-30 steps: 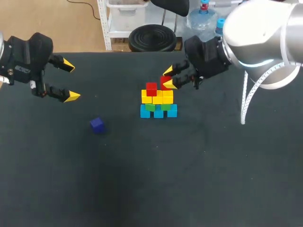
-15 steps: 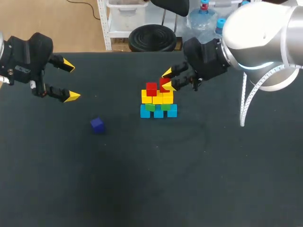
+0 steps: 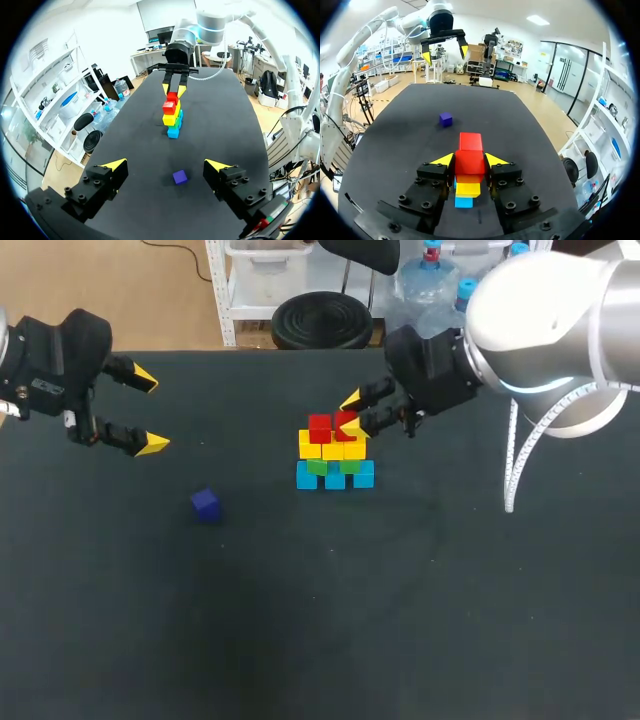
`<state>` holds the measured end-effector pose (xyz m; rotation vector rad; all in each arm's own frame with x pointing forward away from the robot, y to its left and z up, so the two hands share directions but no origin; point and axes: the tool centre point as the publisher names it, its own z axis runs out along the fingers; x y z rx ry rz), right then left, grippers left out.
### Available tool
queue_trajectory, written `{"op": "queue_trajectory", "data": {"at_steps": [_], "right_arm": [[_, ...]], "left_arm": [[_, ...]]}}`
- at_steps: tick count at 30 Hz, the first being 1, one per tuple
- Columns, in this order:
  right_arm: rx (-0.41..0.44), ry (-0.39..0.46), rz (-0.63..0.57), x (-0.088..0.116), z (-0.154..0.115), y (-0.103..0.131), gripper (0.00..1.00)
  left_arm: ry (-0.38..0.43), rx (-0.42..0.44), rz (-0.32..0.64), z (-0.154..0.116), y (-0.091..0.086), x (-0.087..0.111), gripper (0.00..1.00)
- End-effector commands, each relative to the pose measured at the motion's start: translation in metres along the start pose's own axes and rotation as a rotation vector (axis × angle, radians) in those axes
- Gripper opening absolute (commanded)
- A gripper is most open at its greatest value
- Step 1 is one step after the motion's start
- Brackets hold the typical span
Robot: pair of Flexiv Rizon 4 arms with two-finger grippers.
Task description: Place the blue cubes, place green cubes on the blue cubes, place the yellow cubes on the green cubes, then place the red cubes on the yellow cubes, and place purple cube on the red cubes.
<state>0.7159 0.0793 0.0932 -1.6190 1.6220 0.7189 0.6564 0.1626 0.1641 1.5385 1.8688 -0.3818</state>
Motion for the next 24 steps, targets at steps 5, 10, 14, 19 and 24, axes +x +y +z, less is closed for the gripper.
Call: {"op": "queue_trajectory", "data": {"at_steps": [5, 10, 14, 19, 24], "right_arm": [[0.000, 0.000, 0.000, -0.0013, 0.0014, -0.0007, 0.00], [-0.003, 0.002, 0.001, -0.0011, 0.0023, -0.0001, 0.00], [-0.006, 0.003, 0.000, -0.0014, 0.0035, 0.0007, 0.00], [-0.009, 0.002, -0.001, -0.0014, 0.0041, 0.0010, 0.00], [-0.006, 0.002, -0.001, -0.0015, 0.0035, 0.0008, 0.00]], "left_arm": [[-0.009, -0.002, 0.004, 0.0000, -0.0004, 0.0022, 1.00], [-0.009, -0.002, 0.004, 0.0000, -0.0004, 0.0022, 1.00], [-0.009, -0.002, 0.004, 0.0000, -0.0004, 0.0022, 1.00], [-0.009, -0.002, 0.004, 0.0000, -0.0004, 0.0022, 1.00], [-0.009, -0.002, 0.004, 0.0000, -0.0004, 0.0022, 1.00]]}}
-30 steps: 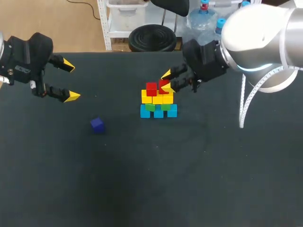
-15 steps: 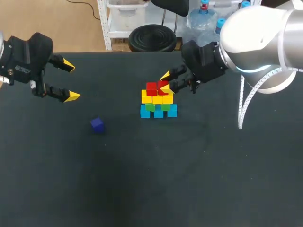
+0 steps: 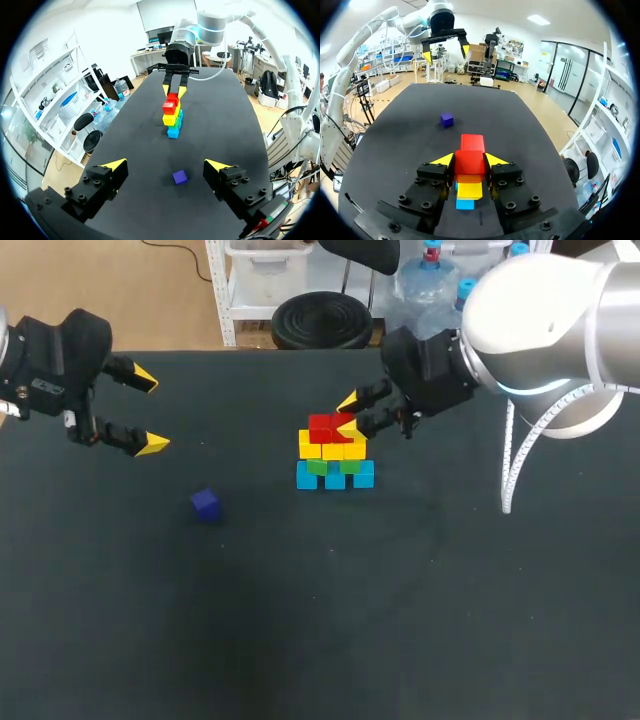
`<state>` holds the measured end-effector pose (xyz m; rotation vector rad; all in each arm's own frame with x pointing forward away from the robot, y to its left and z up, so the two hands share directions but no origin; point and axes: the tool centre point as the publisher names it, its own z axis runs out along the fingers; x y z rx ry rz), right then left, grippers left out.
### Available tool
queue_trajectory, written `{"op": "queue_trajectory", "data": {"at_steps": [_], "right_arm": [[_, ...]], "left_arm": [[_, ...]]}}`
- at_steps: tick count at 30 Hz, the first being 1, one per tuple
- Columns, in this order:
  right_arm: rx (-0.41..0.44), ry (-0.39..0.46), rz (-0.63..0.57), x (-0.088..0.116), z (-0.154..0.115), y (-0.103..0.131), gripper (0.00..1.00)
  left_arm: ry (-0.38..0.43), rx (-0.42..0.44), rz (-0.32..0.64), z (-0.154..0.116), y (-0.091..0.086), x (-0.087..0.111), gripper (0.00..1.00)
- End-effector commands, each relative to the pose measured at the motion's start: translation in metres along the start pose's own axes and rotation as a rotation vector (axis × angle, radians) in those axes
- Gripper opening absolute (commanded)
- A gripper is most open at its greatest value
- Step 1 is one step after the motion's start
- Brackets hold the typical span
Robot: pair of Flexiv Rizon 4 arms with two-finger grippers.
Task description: Place the blue cubes, place green cubes on the blue cubes, place the yellow cubes on the green cubes, then place the red cubes on the yellow cubes, and place purple cube on the red cubes.
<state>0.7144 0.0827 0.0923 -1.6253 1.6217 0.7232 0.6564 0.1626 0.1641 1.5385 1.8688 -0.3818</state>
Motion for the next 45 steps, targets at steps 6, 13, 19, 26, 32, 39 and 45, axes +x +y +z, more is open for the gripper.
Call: {"op": "queue_trajectory", "data": {"at_steps": [6, 13, 19, 26, 32, 39, 45], "right_arm": [[0.002, 0.003, 0.002, 0.0005, 0.0002, -0.0007, 0.00], [0.001, 0.000, 0.004, 0.0007, 0.0005, 0.0000, 0.00], [0.000, 0.000, 0.004, 0.0007, 0.0012, 0.0005, 0.00], [0.001, 0.001, 0.009, 0.0010, 0.0017, 0.0007, 0.00], [0.000, 0.000, 0.011, 0.0011, 0.0019, 0.0006, 0.31], [0.002, 0.001, 0.013, 0.0017, 0.0018, -0.0010, 0.33], [0.003, 0.002, 0.017, 0.0025, 0.0016, -0.0016, 0.37]], "left_arm": [[-0.009, -0.002, 0.004, 0.0001, -0.0004, 0.0022, 1.00], [-0.009, -0.002, 0.004, 0.0001, -0.0004, 0.0022, 1.00], [-0.009, -0.002, 0.004, 0.0001, -0.0004, 0.0022, 1.00], [-0.009, -0.002, 0.004, 0.0001, -0.0004, 0.0022, 1.00], [-0.009, -0.002, 0.004, 0.0001, -0.0004, 0.0022, 1.00], [-0.009, -0.002, 0.004, 0.0001, -0.0004, 0.0022, 1.00], [-0.009, -0.002, 0.004, 0.0001, -0.0004, 0.0022, 1.00]]}}
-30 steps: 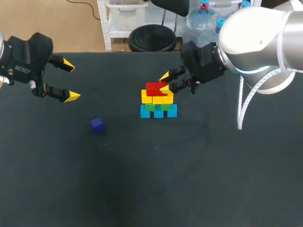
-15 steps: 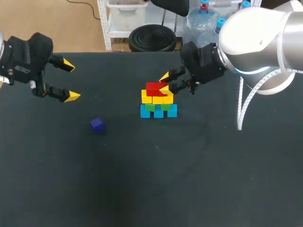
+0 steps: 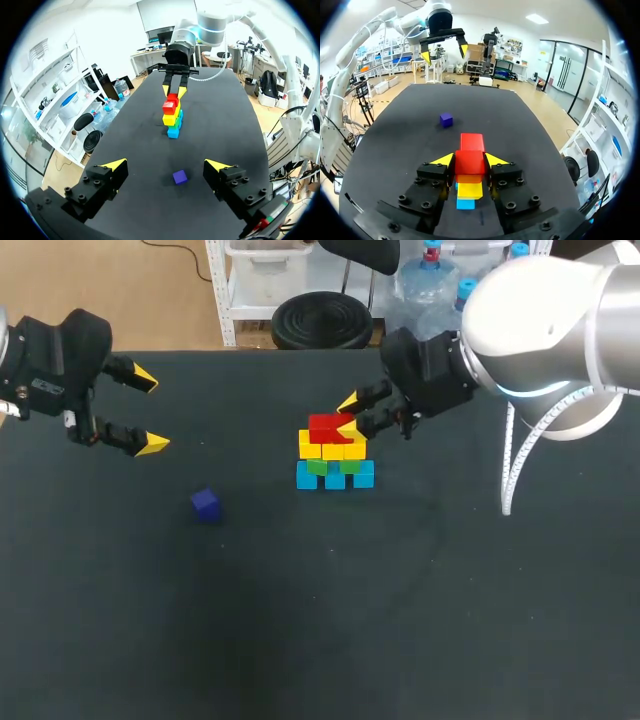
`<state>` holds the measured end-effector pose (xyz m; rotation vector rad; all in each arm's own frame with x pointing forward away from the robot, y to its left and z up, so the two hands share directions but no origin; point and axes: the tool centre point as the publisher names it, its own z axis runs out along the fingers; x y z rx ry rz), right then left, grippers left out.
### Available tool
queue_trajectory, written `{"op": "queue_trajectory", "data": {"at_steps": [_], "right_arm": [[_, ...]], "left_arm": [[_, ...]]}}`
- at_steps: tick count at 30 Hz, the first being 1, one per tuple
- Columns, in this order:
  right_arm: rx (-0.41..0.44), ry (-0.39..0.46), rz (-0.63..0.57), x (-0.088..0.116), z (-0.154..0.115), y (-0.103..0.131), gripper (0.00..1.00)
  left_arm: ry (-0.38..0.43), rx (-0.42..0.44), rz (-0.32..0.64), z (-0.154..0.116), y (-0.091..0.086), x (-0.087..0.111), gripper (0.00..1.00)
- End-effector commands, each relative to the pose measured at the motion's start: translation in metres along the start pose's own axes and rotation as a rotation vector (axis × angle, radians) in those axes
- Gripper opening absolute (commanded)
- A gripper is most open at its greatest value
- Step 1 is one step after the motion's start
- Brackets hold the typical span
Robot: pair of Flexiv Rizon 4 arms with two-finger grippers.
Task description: Place the blue cubes, place green cubes on the blue cubes, place the yellow cubes on the green cubes, then place the red cubes on the yellow cubes, and place purple cube on the red cubes.
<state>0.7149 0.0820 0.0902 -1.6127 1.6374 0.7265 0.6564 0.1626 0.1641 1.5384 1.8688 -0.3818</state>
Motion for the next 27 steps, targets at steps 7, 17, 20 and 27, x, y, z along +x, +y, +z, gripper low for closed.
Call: {"op": "queue_trajectory", "data": {"at_steps": [7, 17, 20, 27], "right_arm": [[-0.003, 0.000, 0.006, 0.0007, 0.0016, -0.0016, 0.39], [-0.006, -0.003, 0.003, -0.0004, 0.0023, -0.0019, 0.37], [-0.006, -0.004, 0.003, -0.0002, 0.0025, -0.0020, 0.33], [-0.008, -0.007, 0.000, -0.0004, 0.0027, -0.0029, 0.31]], "left_arm": [[-0.009, -0.002, 0.004, 0.0001, -0.0004, 0.0022, 1.00], [-0.009, -0.002, 0.004, 0.0001, -0.0004, 0.0022, 1.00], [-0.009, -0.002, 0.004, 0.0001, -0.0004, 0.0022, 1.00], [-0.009, -0.002, 0.004, 0.0001, -0.0004, 0.0022, 1.00]]}}
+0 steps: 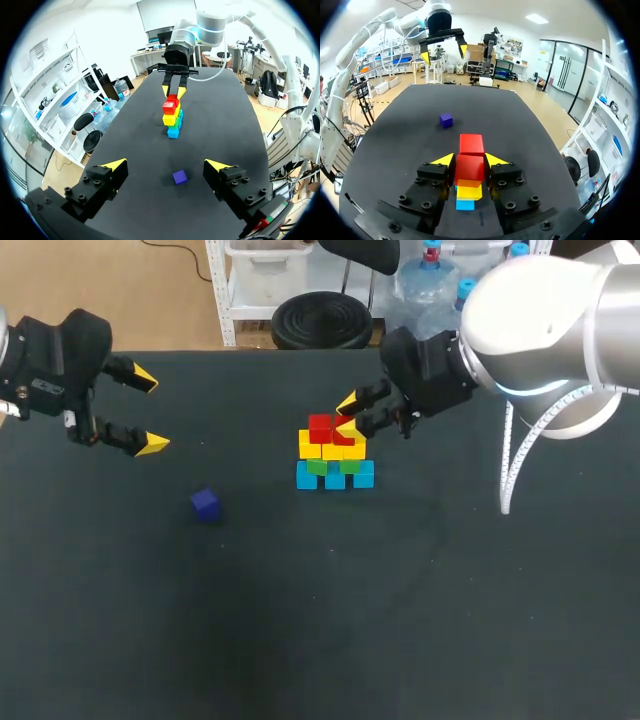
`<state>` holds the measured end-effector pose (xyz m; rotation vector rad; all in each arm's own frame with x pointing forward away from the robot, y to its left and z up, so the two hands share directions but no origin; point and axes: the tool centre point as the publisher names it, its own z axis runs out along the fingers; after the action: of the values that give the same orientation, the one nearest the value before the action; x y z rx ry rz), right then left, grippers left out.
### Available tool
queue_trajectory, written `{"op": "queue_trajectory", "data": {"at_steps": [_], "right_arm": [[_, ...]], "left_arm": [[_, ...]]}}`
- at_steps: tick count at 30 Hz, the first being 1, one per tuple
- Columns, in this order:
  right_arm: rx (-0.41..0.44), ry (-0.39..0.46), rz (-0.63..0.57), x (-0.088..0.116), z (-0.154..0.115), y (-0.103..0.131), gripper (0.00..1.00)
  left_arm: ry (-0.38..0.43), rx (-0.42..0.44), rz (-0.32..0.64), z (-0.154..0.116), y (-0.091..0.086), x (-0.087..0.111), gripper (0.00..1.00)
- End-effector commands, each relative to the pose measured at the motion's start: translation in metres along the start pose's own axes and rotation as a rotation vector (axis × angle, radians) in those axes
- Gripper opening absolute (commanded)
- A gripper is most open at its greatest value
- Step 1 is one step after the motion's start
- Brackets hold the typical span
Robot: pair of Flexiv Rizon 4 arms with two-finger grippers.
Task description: Place the blue cubes, place green cubes on the blue cubes, place the yellow cubes on the green cubes, then place the red cubes on the yellow cubes, and place purple cube on the red cubes.
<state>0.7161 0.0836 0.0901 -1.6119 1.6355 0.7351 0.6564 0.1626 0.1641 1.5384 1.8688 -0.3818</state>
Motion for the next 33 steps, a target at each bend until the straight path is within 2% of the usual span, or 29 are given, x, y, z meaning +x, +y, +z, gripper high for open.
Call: {"op": "queue_trajectory", "data": {"at_steps": [1, 12, 23, 24, 25, 28, 30, 32, 33], "right_arm": [[-0.004, -0.003, -0.002, 0.000, 0.001, -0.002, 0.31], [-0.010, -0.007, -0.007, -0.002, 0.002, -0.003, 0.30], [-0.012, -0.007, -0.006, -0.002, 0.003, -0.003, 0.36], [-0.012, -0.006, -0.005, -0.002, 0.002, -0.003, 0.42], [-0.013, -0.006, -0.005, -0.002, 0.002, -0.002, 0.45], [-0.012, -0.006, -0.005, -0.003, -0.002, -0.001, 0.44], [-0.010, -0.007, -0.006, -0.005, -0.006, 0.000, 0.49], [-0.005, -0.011, -0.007, -0.005, -0.012, 0.001, 0.78], [-0.002, -0.013, -0.007, -0.006, -0.015, 0.002, 0.82]], "left_arm": [[-0.009, -0.002, 0.004, 0.000, 0.000, 0.002, 1.00], [-0.009, -0.002, 0.004, 0.000, 0.000, 0.002, 1.00], [-0.009, -0.002, 0.004, 0.000, 0.000, 0.002, 1.00], [-0.009, -0.002, 0.004, 0.000, 0.000, 0.002, 1.00], [-0.009, -0.002, 0.004, 0.000, 0.000, 0.002, 1.00], [-0.009, -0.002, 0.004, 0.000, 0.000, 0.002, 1.00], [-0.009, -0.002, 0.004, 0.000, 0.000, 0.002, 1.00], [-0.009, -0.002, 0.004, 0.000, 0.000, 0.002, 1.00], [-0.009, -0.002, 0.004, 0.000, 0.000, 0.002, 1.00]]}}
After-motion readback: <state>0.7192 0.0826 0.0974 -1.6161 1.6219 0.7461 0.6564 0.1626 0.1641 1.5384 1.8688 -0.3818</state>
